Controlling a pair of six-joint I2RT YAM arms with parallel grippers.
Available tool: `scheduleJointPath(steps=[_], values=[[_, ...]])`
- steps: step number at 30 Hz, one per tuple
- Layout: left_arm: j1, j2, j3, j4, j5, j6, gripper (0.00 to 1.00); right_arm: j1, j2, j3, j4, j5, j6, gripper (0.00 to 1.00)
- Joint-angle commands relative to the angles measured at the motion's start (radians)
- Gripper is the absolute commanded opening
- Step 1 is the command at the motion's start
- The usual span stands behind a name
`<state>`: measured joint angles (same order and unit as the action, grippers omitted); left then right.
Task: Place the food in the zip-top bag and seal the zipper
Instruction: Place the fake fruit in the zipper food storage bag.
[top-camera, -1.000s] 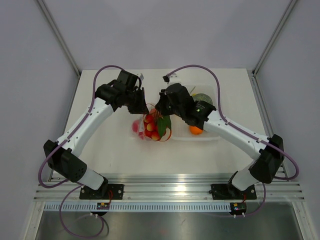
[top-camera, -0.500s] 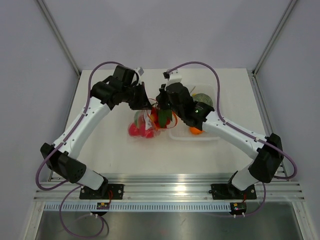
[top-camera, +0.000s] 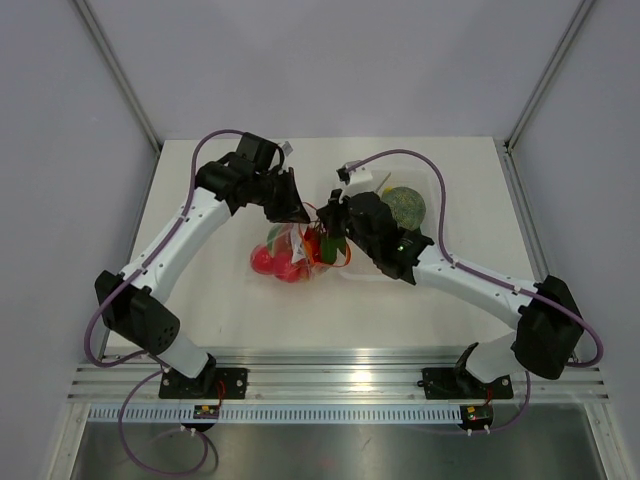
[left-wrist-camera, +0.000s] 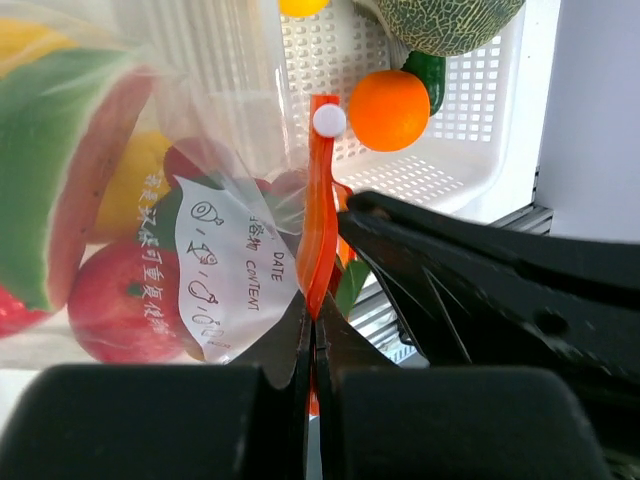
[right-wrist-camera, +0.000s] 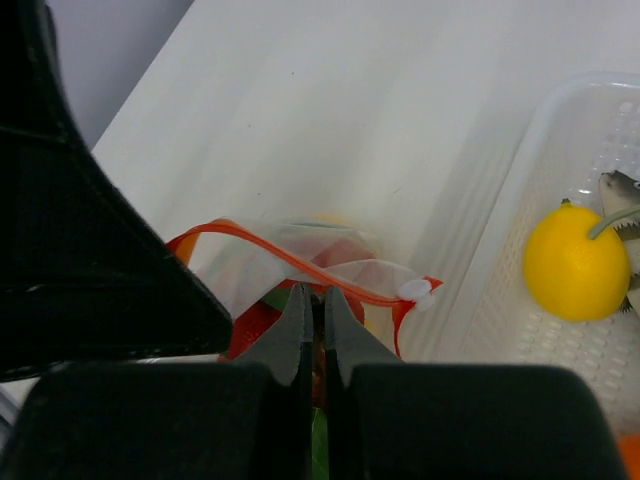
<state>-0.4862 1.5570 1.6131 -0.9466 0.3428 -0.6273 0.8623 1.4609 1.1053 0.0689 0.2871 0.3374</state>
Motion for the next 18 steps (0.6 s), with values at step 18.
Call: scheduleJointPath(steps=[18], values=[[0.006,0.038,0.030,0.117,0.105,-0.041,0.00,0.026,-0.007,-0.071,0.124,-0.066,0.066,0.00]])
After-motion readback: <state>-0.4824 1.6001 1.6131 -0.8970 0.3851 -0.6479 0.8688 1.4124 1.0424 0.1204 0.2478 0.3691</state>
